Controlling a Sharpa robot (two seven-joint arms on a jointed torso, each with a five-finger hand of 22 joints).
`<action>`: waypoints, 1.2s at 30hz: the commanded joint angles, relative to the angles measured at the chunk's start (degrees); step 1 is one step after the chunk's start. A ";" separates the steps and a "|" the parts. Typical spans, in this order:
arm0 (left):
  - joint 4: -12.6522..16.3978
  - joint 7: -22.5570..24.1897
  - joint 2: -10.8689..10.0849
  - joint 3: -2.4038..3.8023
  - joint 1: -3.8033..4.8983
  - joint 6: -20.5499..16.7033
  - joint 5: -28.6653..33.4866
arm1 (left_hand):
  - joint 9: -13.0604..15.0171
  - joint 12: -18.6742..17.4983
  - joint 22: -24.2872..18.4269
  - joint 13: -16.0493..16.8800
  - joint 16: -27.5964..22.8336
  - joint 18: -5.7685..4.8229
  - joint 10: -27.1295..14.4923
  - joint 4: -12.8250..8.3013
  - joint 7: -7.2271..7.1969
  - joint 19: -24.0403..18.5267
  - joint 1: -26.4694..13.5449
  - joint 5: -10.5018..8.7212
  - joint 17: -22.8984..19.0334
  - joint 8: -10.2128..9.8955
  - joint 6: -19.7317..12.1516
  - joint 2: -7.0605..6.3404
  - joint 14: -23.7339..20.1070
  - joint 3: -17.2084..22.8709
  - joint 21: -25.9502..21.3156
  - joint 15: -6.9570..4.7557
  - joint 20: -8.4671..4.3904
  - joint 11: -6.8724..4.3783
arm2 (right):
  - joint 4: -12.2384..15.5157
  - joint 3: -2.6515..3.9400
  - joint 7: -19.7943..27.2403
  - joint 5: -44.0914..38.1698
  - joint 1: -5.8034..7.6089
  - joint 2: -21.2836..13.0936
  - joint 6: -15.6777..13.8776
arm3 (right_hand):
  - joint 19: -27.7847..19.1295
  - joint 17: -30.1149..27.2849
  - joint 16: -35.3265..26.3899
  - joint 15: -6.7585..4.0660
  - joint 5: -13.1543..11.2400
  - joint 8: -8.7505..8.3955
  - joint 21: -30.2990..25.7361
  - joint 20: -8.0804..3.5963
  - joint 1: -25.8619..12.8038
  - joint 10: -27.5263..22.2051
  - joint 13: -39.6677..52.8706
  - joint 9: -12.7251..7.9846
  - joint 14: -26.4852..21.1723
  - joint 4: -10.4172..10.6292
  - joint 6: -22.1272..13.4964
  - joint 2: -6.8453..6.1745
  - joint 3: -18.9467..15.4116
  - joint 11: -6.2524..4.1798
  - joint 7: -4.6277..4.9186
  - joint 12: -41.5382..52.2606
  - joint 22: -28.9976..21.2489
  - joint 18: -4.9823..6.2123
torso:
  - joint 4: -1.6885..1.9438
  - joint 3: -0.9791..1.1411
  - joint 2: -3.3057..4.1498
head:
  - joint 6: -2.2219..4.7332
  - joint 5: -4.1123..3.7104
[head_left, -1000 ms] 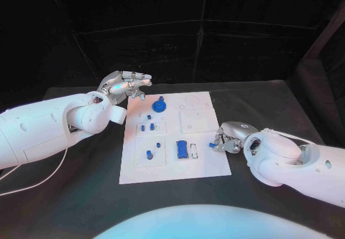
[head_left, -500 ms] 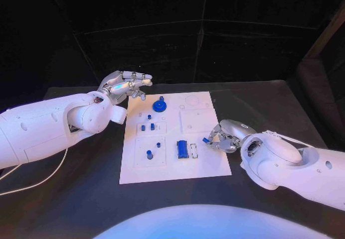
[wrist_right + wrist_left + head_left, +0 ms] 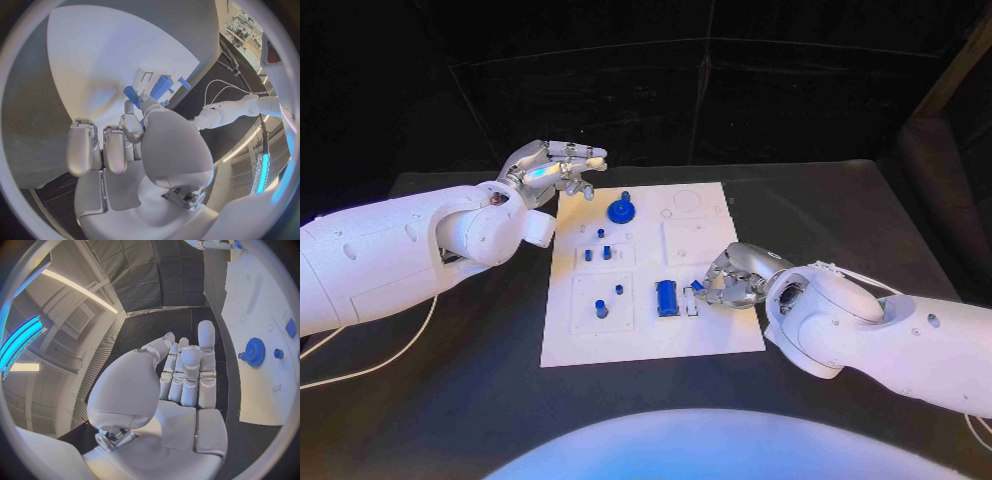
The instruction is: Assemble the parts on the task board
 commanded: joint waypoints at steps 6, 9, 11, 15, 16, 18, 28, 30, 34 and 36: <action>0.18 0.06 -0.02 0.05 0.10 0.76 0.15 | -0.09 0.28 -0.06 0.06 -0.10 0.78 -0.29 -0.11 0.09 -0.20 -0.15 -0.18 -0.06 0.19 0.04 0.59 -0.36 0.19 -0.20 0.05 -0.06 0.08 | -0.57 0.00 -1.06 2.89 0.05 1.34 2.24 | 0.77 4.33 0.66 -0.12 3.30 -0.35 0.58 0.01 -1.84 0.46 0.62 -0.05 3.90 0.34 1.18 -0.63 1.04 0.19 -0.53 0.79 0.66 -0.44 | -0.06 0.06 0.05 | -0.03 0.08; 0.17 -0.01 -0.01 0.05 0.10 0.82 0.15 | -0.09 0.28 -0.06 0.06 -0.10 0.78 -0.29 -0.11 0.09 -0.20 -0.15 -0.18 -0.06 0.19 0.04 0.59 -0.36 0.19 -0.20 0.05 -0.06 0.08 | -0.80 0.00 -1.20 2.98 0.05 1.45 2.27 | 0.82 4.43 0.72 -0.11 3.48 -0.34 0.65 0.01 -2.70 0.58 0.71 0.00 3.92 0.75 1.36 -0.87 0.97 0.20 -0.53 0.90 0.77 -0.46 | -0.01 0.04 -0.02 | -0.16 0.05; 0.14 -0.10 -0.01 0.05 0.10 0.90 0.15 | -0.09 0.28 -0.06 0.06 -0.10 0.78 -0.29 -0.11 0.09 -0.20 -0.15 -0.18 -0.06 0.19 0.04 0.59 -0.36 0.19 -0.20 0.05 -0.06 0.08 | -0.88 0.00 -1.25 3.09 0.05 1.47 2.33 | 0.88 4.54 0.79 -0.11 4.13 -0.33 0.73 0.01 -3.66 0.71 0.81 0.05 3.95 1.24 1.52 -1.11 0.74 0.20 -0.55 1.04 0.91 -0.49 | 0.01 0.04 0.00 | -0.19 0.08; 0.08 -0.26 0.02 0.04 0.10 1.06 0.15 | -0.09 0.28 -0.06 0.06 -0.10 0.78 -0.29 -0.11 0.09 -0.20 -0.15 -0.18 -0.06 0.19 0.04 0.59 -0.36 0.19 -0.20 0.05 -0.06 0.08 | -0.97 0.00 -1.28 3.35 0.06 1.65 2.50 | 0.94 4.67 0.86 -0.13 6.70 -0.33 0.81 -0.01 -5.37 0.87 0.97 0.18 3.97 2.06 1.80 -1.68 -0.14 0.19 -0.56 1.20 1.07 -0.51 | -0.04 0.07 0.01 | -0.23 0.14; 0.07 -0.30 0.04 0.04 0.10 1.11 0.15 | -0.09 0.28 -0.06 0.06 -0.10 0.78 -0.29 -0.11 0.09 -0.20 -0.15 -0.18 -0.06 0.19 0.04 0.59 -0.36 0.19 -0.20 0.05 -0.06 0.08 | -0.99 0.00 -1.29 3.38 0.06 1.70 2.59 | 0.94 4.70 0.87 -0.12 6.87 -0.33 0.82 -0.01 -5.71 0.89 1.00 0.21 3.97 2.25 1.86 -1.74 -0.36 0.19 -0.56 1.22 1.08 -0.52 | -0.03 0.07 0.01 | -0.24 0.15; 0.06 -0.37 0.08 0.04 0.10 1.19 0.15 | -0.09 0.28 -0.06 0.06 -0.10 0.78 -0.29 -0.11 0.09 -0.20 -0.15 -0.18 -0.06 0.19 0.04 0.59 -0.36 0.19 -0.20 0.05 -0.06 0.08 | -1.03 0.00 -1.30 3.42 0.06 1.75 2.75 | 0.96 4.75 0.90 -0.13 7.09 -0.33 0.84 -0.01 -6.07 0.94 1.06 0.24 3.98 2.43 1.91 -1.86 -0.66 0.19 -0.57 1.29 1.12 -0.52 | -0.01 0.06 0.01 | -0.27 0.17; -0.03 -0.71 0.14 0.03 0.10 1.45 0.15 | -0.09 0.34 -0.09 0.04 -0.15 0.78 -0.39 -0.18 0.07 -0.19 -0.11 -0.18 -0.22 0.23 0.05 0.59 -0.44 0.22 -0.24 0.05 -0.06 0.07 | -1.10 0.00 -1.32 3.49 0.06 2.00 4.28 | 1.03 4.91 0.98 -0.15 7.15 -0.29 0.96 -0.03 -7.01 1.05 1.22 0.38 4.00 2.83 2.15 -2.35 -1.87 0.16 -0.62 1.46 1.34 -0.56 | -0.05 0.04 0.03 | -0.42 0.20; -0.04 -0.77 0.16 0.03 0.10 1.53 0.15 | -0.09 0.34 -0.10 0.04 -0.20 0.78 -0.43 -0.20 0.07 -0.19 -0.11 -0.18 -0.35 0.23 0.03 0.56 -0.49 0.21 -0.26 0.05 -0.06 0.08 | -1.12 0.00 -1.32 3.49 0.07 2.08 4.51 | 1.02 4.89 0.97 -0.15 7.15 -0.29 0.94 -0.03 -7.11 1.05 1.22 0.39 4.00 2.89 2.17 -2.37 -2.00 0.16 -0.62 1.44 1.32 -0.56 | -0.06 0.03 0.01 | -0.49 0.25; -0.03 -0.86 0.17 0.02 0.10 1.61 0.15 | -0.09 0.34 -0.10 0.04 -0.20 0.78 -0.43 -0.20 0.07 -0.19 -0.11 -0.18 -0.35 0.23 0.03 0.56 -0.49 0.21 -0.26 0.05 -0.06 0.08 | -1.21 0.00 -1.30 3.49 0.07 2.19 4.61 | 1.01 4.89 0.97 -0.15 7.15 -0.29 0.93 -0.03 -7.21 1.05 1.21 0.41 4.00 2.95 2.19 -2.40 -2.14 0.17 -0.62 1.41 1.31 -0.55 | -0.04 0.05 0.00 | -0.51 0.28; -0.03 -0.88 0.17 0.02 0.10 1.62 0.15 | -0.09 0.34 -0.10 0.04 -0.20 0.78 -0.43 -0.20 0.07 -0.19 -0.11 -0.18 -0.35 0.23 0.03 0.56 -0.49 0.21 -0.26 0.05 -0.06 0.08 | -1.24 0.00 -1.26 3.49 0.07 2.28 4.46 | 0.99 4.84 0.93 -0.15 7.14 -0.31 0.91 -0.03 -7.32 1.03 1.20 0.42 3.98 3.01 2.17 -2.43 -2.30 0.17 -0.61 1.37 1.27 -0.55 | -0.05 0.04 -0.01 | -0.50 0.29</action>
